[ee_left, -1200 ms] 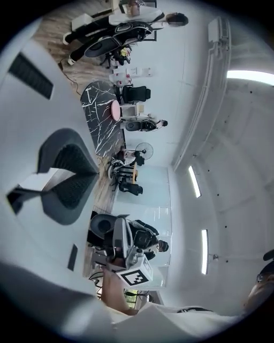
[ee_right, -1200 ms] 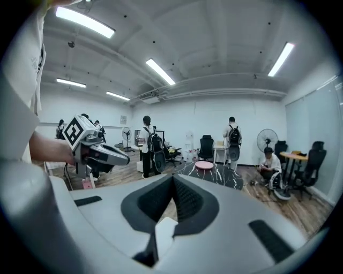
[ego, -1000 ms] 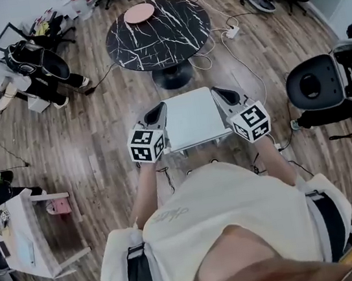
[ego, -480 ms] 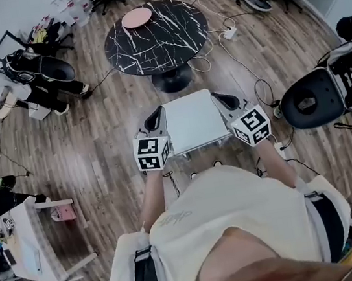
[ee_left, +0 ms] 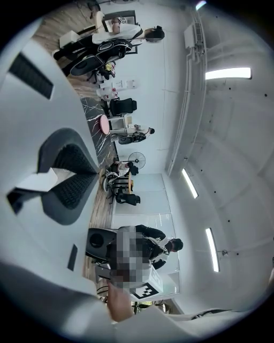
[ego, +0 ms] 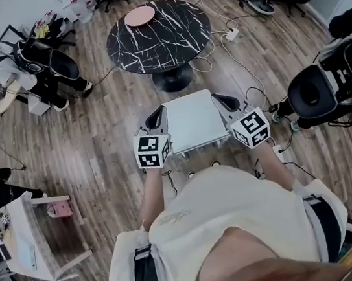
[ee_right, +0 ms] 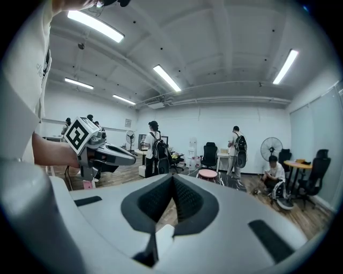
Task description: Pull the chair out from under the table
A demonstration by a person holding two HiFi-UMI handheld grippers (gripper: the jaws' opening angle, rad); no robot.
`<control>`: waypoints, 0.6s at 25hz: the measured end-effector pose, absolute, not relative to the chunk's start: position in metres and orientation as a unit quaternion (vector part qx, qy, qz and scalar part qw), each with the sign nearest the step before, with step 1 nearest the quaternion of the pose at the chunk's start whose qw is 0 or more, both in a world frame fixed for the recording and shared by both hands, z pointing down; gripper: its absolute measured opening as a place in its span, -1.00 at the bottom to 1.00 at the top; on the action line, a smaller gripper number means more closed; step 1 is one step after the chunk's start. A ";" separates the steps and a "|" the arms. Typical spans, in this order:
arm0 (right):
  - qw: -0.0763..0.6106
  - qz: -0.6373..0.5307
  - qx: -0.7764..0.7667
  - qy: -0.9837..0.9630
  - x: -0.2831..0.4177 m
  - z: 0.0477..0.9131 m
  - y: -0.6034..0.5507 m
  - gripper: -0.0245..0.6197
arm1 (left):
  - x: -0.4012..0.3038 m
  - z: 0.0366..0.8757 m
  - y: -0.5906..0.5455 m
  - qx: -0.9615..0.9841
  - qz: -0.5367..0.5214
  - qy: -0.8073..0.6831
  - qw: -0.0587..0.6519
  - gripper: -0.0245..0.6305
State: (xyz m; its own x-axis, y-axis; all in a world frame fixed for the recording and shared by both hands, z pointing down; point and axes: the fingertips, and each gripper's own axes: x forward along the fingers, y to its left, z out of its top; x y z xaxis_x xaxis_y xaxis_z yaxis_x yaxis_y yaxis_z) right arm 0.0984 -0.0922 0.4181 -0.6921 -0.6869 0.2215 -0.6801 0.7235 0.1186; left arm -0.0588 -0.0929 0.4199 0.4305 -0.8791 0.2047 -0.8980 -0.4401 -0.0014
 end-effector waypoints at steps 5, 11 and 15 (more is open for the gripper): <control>0.121 -0.015 0.375 -0.919 0.102 0.417 -0.096 -0.91 | -0.060 0.427 -0.097 0.843 0.088 -0.528 0.059 -0.87; 0.128 -0.018 0.376 -0.917 0.104 0.418 -0.097 -0.91 | -0.060 0.426 -0.102 0.843 0.088 -0.528 0.057 -0.87; 0.133 -0.017 0.375 -0.917 0.105 0.420 -0.099 -0.91 | -0.058 0.424 -0.104 0.844 0.085 -0.526 0.058 -0.87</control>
